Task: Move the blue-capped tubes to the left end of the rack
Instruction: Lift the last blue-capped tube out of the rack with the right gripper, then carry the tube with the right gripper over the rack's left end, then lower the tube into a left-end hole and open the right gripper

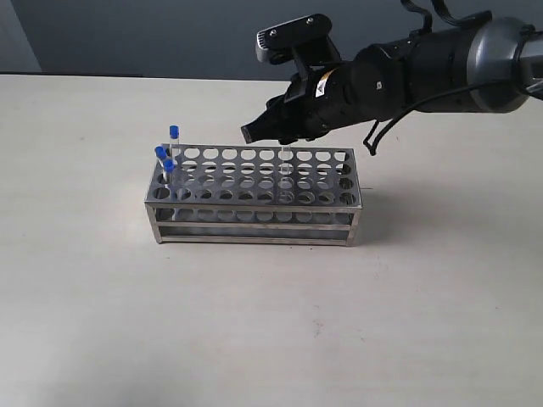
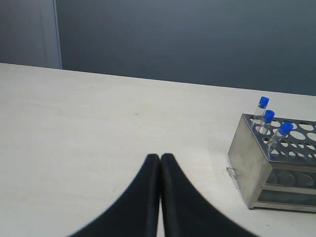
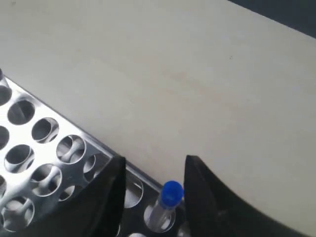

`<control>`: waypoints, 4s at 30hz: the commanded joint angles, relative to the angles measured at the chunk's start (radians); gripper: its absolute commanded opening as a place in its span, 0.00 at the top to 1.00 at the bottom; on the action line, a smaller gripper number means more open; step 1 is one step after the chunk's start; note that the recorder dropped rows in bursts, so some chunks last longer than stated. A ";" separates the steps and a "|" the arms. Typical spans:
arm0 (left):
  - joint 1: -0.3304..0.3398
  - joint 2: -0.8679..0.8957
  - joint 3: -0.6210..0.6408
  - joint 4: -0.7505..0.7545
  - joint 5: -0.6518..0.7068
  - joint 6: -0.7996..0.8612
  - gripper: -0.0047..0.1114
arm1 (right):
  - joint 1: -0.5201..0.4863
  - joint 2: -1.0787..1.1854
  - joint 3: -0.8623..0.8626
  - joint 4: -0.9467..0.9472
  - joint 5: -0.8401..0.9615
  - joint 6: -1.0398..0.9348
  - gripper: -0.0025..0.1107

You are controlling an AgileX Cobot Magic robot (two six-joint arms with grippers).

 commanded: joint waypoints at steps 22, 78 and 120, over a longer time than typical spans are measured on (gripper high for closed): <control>-0.011 -0.005 -0.003 0.001 0.001 0.000 0.95 | -0.001 0.113 -0.035 0.022 -0.027 0.001 0.83; -0.011 -0.005 -0.003 0.001 0.001 0.000 0.95 | 0.192 -0.118 -0.132 0.066 0.137 -0.166 0.98; -0.011 -0.005 -0.003 0.001 0.001 0.000 0.95 | 0.300 0.219 -0.294 0.100 0.230 -0.202 0.79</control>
